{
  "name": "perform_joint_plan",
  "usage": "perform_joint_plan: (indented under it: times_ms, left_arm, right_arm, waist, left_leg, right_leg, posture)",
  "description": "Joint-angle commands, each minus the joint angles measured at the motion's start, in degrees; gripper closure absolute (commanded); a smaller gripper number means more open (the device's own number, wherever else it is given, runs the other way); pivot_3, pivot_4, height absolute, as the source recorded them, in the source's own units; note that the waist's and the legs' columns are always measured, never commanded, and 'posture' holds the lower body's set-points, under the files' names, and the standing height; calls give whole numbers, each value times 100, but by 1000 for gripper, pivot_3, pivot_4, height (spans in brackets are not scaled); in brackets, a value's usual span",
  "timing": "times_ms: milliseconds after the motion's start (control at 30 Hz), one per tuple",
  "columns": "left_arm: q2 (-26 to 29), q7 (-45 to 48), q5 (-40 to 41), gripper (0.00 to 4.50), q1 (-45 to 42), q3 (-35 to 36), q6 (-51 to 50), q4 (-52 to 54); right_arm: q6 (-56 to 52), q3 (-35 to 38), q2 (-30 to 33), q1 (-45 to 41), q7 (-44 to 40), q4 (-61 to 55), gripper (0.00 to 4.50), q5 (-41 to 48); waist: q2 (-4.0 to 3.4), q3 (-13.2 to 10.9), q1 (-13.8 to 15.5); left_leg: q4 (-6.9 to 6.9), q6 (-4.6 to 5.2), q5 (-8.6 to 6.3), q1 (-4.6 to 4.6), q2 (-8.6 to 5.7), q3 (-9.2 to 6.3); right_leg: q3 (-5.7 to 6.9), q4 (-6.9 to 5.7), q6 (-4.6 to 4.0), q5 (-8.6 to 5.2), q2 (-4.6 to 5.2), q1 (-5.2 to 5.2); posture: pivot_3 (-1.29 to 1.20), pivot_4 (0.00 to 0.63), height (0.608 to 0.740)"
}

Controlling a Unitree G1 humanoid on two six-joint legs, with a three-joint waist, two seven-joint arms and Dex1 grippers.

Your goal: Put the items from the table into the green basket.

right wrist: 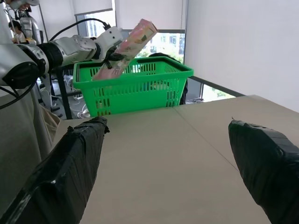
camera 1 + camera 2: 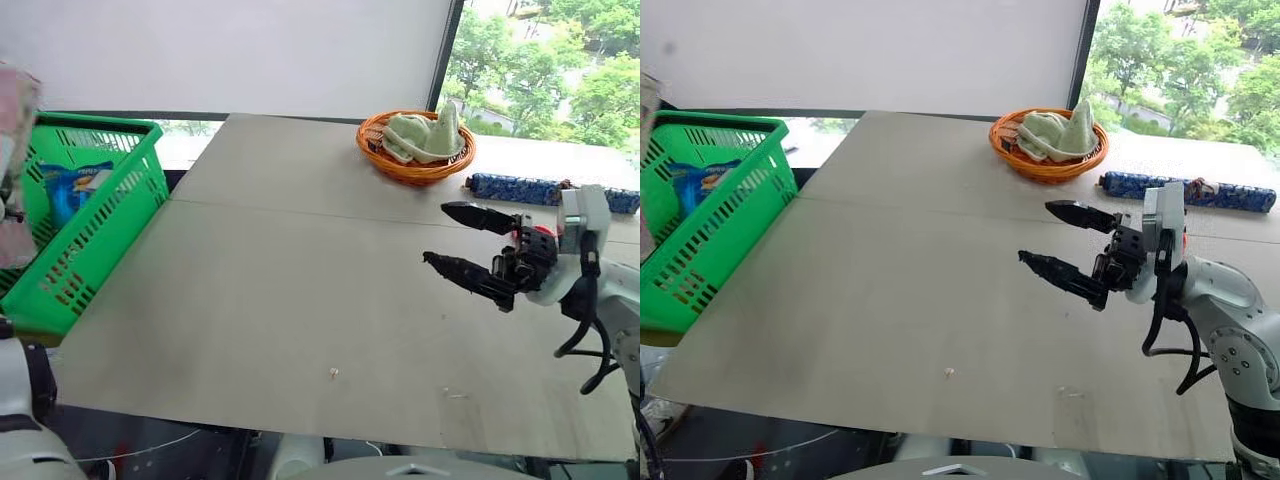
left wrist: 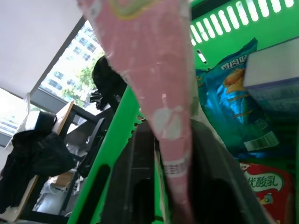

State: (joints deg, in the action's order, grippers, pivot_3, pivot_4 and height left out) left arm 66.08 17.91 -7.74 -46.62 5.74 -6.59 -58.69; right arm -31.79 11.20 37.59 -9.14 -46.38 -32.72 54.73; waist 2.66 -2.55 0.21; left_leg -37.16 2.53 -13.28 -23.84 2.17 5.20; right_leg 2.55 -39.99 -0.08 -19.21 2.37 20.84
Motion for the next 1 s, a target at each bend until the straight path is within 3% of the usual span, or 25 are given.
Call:
perform_joint_plan:
  times_ms: [33,133,200,300,400,533,667,767,1000]
  left_arm:
    - [133,-34,-132,1402,-285,-45,243,-2]
    - [73,68,83,1402,-311,140,305,71]
    - [-382,740,978,1402,72,716,137,748]
    - [-1170,1802,2416,1402,1199,1548,-430,2431]
    - [-2072,1903,3789,1402,2626,2239,-1384,4735]
    - [-2945,1476,4703,1402,4168,1702,-2426,7701]
    - [-3205,1169,4631,1402,5179,1196,-2877,8756]
    - [-3172,1111,3938,1402,5863,667,-2648,8944]
    - [-3618,914,3161,1402,6218,-303,-2291,8924]
  right_arm:
    - [39,199,62,58,56,-229,0,103]
    - [50,213,71,108,60,-239,0,101]
    - [103,232,60,192,5,-183,0,46]
    - [285,151,37,413,-113,-81,0,-279]
    - [514,224,-189,774,3,55,0,-503]
    - [871,340,-366,1389,-64,315,0,-899]
    - [1319,302,-556,1989,-47,452,0,-1434]
    - [1898,375,-886,2433,189,763,0,-2004]
    - [2883,156,-1107,3242,278,1470,0,-3113]
  waist:
    - [0,0,-67]
    - [-2,1,-99]
    - [-9,5,-106]
    - [-53,31,-87]
    - [-60,42,-154]
    - [-60,40,-235]
    - [-122,61,-217]
    - [-163,53,-218]
    - [-191,74,-122]
  left_leg:
    - [-4,1,0,0,0,1]
    - [-9,1,0,2,0,1]
    - [-17,1,0,3,1,1]
    - [-26,-10,6,9,0,0]
    - [-27,-19,12,12,-2,1]
    - [-29,-18,11,12,2,-1]
    - [-28,1,0,34,-1,0]
    - [-4,3,-4,137,2,9]
    - [-1,-21,-18,151,4,18]
  right_leg:
    - [0,-5,1,0,-1,-1]
    - [0,-13,1,0,-2,-1]
    - [-1,-22,1,0,-4,-1]
    - [0,-28,2,0,3,-8]
    - [-5,-35,1,0,7,-8]
    - [-9,-41,1,-1,-1,-9]
    - [-13,-45,2,0,-4,-29]
    - [-23,-25,1,-4,-16,-122]
    - [-31,-1,0,-6,-18,-135]
  posture:
    - [-2,0,740]
    - [-2,0,740]
    - [-3,0,740]
    - [-3,0,740]
    - [-5,6,740]
    - [-2,10,740]
    - [-10,16,740]
    - [-7,15,740]
    - [-38,10,740]
